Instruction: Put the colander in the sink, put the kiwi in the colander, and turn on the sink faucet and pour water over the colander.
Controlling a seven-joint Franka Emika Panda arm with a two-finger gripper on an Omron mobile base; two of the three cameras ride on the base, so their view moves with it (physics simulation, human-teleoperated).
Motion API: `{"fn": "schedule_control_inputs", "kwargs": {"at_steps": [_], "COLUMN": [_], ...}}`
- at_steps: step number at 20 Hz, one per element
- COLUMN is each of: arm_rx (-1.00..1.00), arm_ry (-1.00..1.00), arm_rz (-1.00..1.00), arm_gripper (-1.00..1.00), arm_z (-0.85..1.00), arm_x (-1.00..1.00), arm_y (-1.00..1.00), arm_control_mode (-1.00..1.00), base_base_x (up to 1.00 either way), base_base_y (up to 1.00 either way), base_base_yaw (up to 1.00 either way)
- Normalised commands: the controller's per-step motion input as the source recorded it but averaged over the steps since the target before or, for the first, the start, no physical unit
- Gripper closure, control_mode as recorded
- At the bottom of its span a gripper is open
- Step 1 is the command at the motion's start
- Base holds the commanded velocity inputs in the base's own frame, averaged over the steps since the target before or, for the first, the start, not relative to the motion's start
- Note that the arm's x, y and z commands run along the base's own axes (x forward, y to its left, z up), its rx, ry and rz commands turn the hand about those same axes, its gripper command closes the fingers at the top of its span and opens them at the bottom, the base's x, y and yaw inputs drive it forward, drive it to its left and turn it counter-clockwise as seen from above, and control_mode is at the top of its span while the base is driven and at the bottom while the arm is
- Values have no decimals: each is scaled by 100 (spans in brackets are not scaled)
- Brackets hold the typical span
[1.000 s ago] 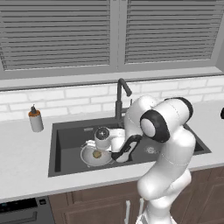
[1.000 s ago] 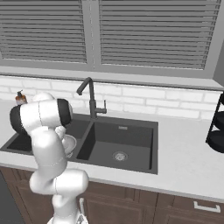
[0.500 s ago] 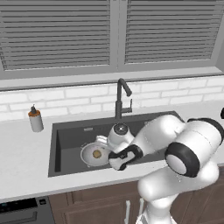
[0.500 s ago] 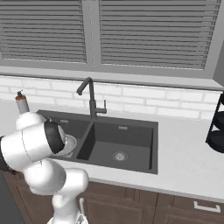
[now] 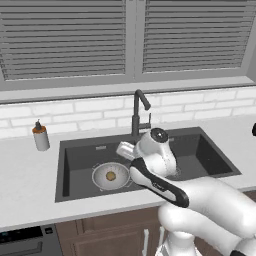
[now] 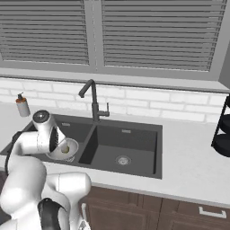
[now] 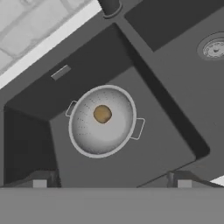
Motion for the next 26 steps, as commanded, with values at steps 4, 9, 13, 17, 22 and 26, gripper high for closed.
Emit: {"fn": "schedule_control_inputs", "kwargs": {"at_steps": [4,9,13,17,22,26], "arm_rx": [5,6,8,9,10,18], "arm_ry": [4,0,0,-1,0,0], "arm_rz": [0,0,0,0,0,0], "arm_gripper": [-100,-100,-100,-100,-100,-100], "arm_z": [100,92,64,38,24,25], "arm_x": [-15,-2,0,0,4,30], "arm_y": [-48,-71,-71,-74,-72,-39], "arm_control_mode": [-100,-100,-100,-100,-100,-100], "base_base_x": [0,0,0,0,0,0], "base_base_y": [0,0,0,0,0,0], "base_base_yaw": [0,0,0,0,0,0]}}
